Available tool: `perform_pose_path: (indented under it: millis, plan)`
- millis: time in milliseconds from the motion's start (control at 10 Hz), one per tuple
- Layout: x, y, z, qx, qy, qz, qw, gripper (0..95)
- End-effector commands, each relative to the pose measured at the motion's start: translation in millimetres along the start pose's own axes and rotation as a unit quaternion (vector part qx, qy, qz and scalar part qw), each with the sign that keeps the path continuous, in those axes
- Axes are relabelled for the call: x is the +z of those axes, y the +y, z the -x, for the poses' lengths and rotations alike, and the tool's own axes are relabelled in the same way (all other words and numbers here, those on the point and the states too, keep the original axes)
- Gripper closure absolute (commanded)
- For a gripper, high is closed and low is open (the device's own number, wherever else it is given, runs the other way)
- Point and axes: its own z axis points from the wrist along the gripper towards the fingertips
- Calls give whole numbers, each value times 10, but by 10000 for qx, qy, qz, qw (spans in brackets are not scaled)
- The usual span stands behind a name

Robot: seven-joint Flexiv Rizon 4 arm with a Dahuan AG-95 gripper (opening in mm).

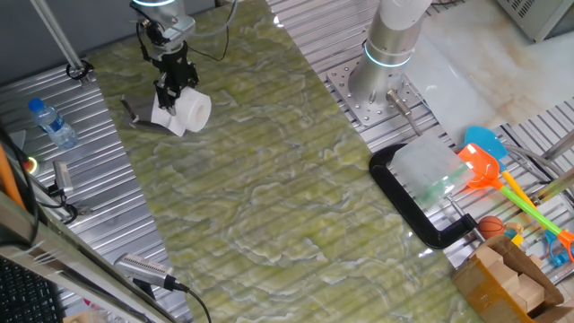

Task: Put the toilet paper on its holder

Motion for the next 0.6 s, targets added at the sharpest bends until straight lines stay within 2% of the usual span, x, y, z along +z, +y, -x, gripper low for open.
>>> perform_pose_path:
  millis: [100, 300, 600]
  plan:
    - [-43, -7, -21, -177, 39, 29, 9998, 950]
    - [-73, -16, -80, -291, 38, 16, 9996, 950]
    - [-51, -14, -232, -454, 34, -8, 9990, 950]
